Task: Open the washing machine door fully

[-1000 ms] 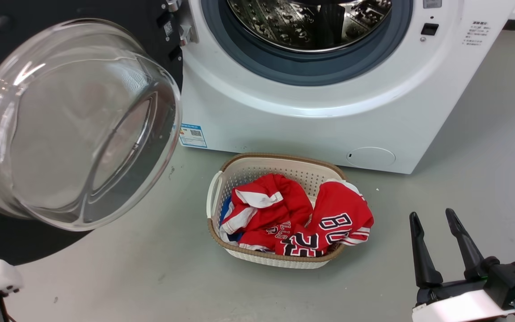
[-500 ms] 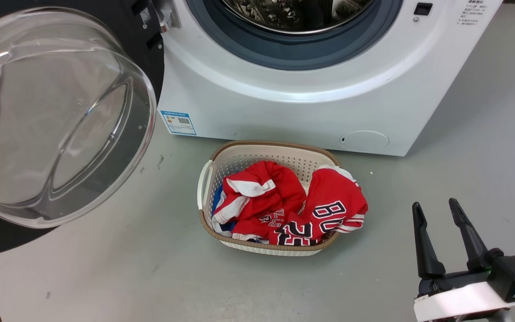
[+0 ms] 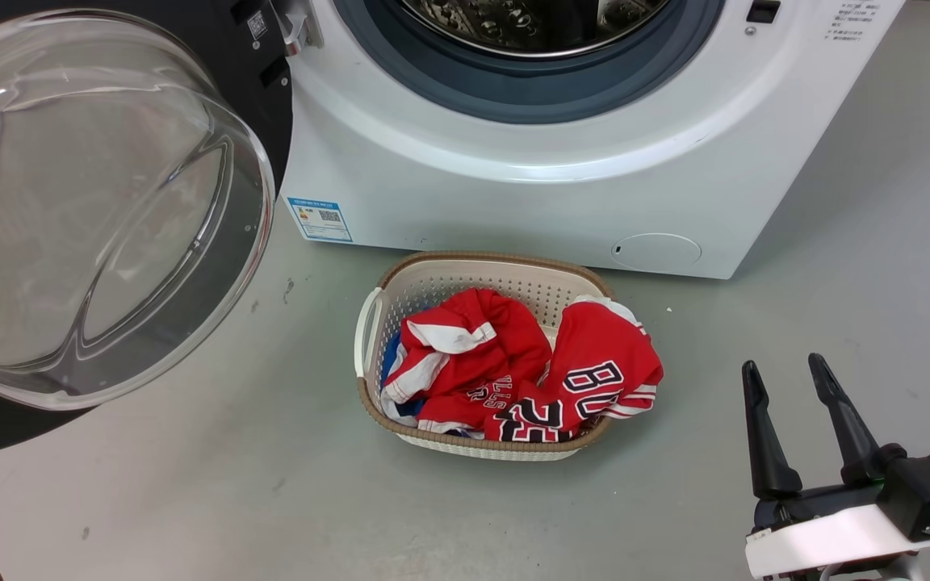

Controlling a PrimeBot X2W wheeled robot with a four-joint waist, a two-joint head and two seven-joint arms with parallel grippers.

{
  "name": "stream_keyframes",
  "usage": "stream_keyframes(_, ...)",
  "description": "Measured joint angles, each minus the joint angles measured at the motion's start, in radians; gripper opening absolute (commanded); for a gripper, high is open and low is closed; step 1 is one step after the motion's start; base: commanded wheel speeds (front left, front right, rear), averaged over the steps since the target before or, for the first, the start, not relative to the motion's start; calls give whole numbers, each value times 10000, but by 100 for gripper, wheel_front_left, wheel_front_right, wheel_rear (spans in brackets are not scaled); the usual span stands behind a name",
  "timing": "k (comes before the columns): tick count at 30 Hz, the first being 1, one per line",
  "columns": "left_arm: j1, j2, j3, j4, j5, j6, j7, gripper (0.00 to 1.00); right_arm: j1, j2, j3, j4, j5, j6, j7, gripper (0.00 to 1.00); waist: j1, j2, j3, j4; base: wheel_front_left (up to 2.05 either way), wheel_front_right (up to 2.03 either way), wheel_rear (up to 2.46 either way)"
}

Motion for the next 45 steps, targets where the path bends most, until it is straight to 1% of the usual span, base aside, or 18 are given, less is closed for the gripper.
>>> stream_keyframes(6, -23, 27, 176, 130, 222, -249, 2, 0, 5, 0, 25, 121, 75, 0, 0, 100, 0, 0, -283, -36, 0, 0, 0)
stream_keyframes(11, 420, -86, 228, -454, 439, -445, 2, 0, 227, 0, 2, 184, 234, 0, 0, 100, 0, 0, -739, -81, 0, 0, 0)
stream_keyframes(16, 1082, -604, 13, -1551, 679, -681, 2, 0, 538, 0, -128, 201, 337, 0, -2, 100, -1, 0, -1308, -88, 0, 0, 0)
stream_keyframes(19, 1398, -1126, -77, -2261, 499, -842, 2, 0, 657, 0, -173, 205, 345, 0, -2, 100, -1, 0, -1614, -69, 0, 0, 0)
stream_keyframes(21, 1668, -1313, -291, -2803, 702, -886, 2, 0, 724, 0, -207, 196, 357, 0, 0, 100, -1, 0, -1782, -57, 0, 0, 0)
stream_keyframes(27, 2396, -2201, -1427, -4109, 1306, -901, 2, 0, 836, 0, -221, 190, 364, 0, 0, 100, -1, 0, -2143, -63, 0, 0, 0)
stream_keyframes(31, 2842, -2518, -2249, -4677, 1490, -978, 2, 0, 871, 0, -267, 159, 389, 0, 0, 100, -1, 0, -2256, -144, 0, 0, 0)
stream_keyframes(32, 2937, -2585, -2441, -4763, 1522, -980, 2, 12, 880, 2, -274, 148, 389, 0, 0, 100, -1, 0, -2282, -166, 0, 0, 0)
stream_keyframes(33, 3041, -2614, -2667, -4788, 1553, -995, 2, 33, 896, 0, -291, 121, 389, 0, 0, 100, -1, 0, -2305, -191, 0, 0, 0)
stream_keyframes(34, 3167, -2656, -2830, -4788, 1549, -1039, 2, 79, 936, 2, -341, 77, 397, 0, -2, 100, -1, 0, -2326, -223, 0, 0, 0)
stream_keyframes(35, 3280, -2700, -2978, -4811, 1538, -1039, 2, 100, 981, 0, -378, 44, 430, 0, 0, 100, -1, 0, -2345, -253, 0, 0, 0)
stream_keyframes(41, 3553, -2865, -3975, -5018, 1292, -1076, 2, 100, 1111, 0, -506, -190, 445, 0, 0, 100, -1, 0, -2429, -430, 0, 0, 0)
stream_keyframes(45, 3737, -2886, -4282, -5058, 1166, -991, 2, 100, 1241, 0, -510, -424, 426, 0, 0, 100, -1, 0, -2459, -587, 0, 0, 0)
